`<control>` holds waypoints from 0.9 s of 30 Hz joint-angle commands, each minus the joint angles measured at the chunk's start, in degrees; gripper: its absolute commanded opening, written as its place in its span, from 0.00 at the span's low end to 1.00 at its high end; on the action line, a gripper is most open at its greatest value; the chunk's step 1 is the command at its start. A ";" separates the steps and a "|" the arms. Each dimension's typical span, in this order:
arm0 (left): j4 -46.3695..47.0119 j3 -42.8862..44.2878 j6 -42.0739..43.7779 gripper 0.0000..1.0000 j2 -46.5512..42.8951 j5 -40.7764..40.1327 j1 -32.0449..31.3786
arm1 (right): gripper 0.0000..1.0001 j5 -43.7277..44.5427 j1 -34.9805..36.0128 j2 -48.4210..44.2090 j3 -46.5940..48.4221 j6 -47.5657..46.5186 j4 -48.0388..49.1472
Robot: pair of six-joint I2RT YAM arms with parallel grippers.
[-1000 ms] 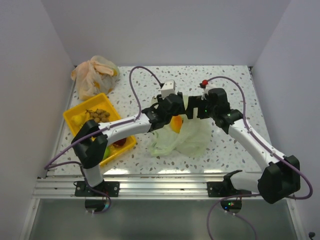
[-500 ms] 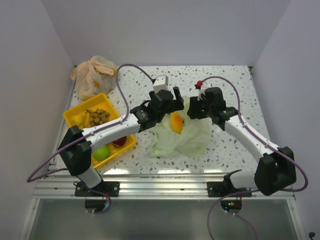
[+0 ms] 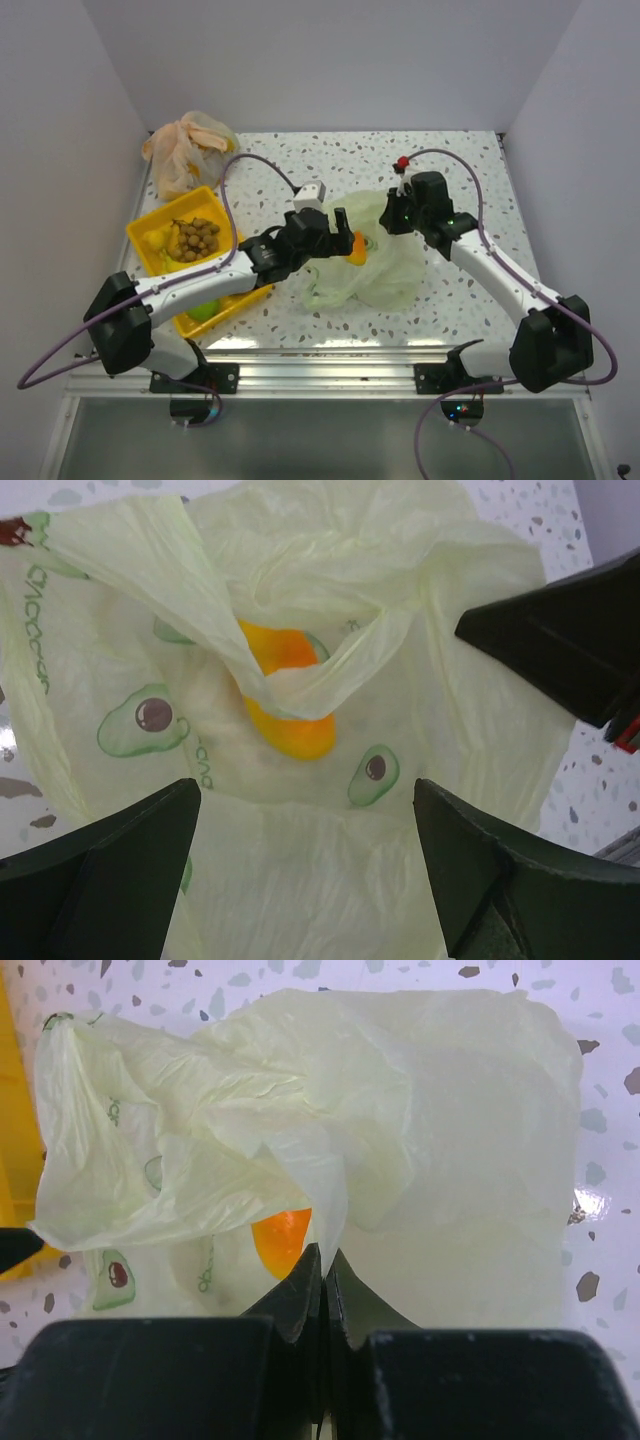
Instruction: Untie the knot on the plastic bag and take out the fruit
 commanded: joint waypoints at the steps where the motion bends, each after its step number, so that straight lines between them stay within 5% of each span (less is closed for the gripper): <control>1: -1.01 -2.04 -0.53 0.94 0.79 1.24 -0.69 | 0.01 -0.33 -0.16 -2.33 2.47 2.06 3.32; 27: 10.95 11.04 -11.44 0.96 28.04 -13.08 -0.86 | 0.01 -5.51 -0.16 -2.25 -5.18 6.28 9.56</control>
